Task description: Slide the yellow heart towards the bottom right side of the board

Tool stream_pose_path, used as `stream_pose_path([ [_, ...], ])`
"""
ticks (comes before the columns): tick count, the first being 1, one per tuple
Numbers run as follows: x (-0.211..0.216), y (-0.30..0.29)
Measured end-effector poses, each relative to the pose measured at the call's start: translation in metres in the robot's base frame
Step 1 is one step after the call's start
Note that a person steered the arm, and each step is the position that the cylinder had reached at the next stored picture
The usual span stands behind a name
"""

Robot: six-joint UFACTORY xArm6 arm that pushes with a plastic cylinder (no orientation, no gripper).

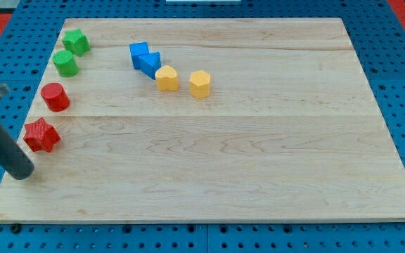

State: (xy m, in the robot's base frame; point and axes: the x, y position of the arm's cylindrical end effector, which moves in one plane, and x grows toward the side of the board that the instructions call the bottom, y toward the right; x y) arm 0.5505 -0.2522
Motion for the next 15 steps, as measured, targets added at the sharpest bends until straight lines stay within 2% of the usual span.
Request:
stream_pose_path([
  [3,-0.011,0.059],
  [4,-0.037,0.097],
  [7,-0.184,0.153],
  [9,-0.236,0.285],
  [10,-0.239,0.308],
  [12,-0.205,0.29],
  [15,-0.196,0.376],
])
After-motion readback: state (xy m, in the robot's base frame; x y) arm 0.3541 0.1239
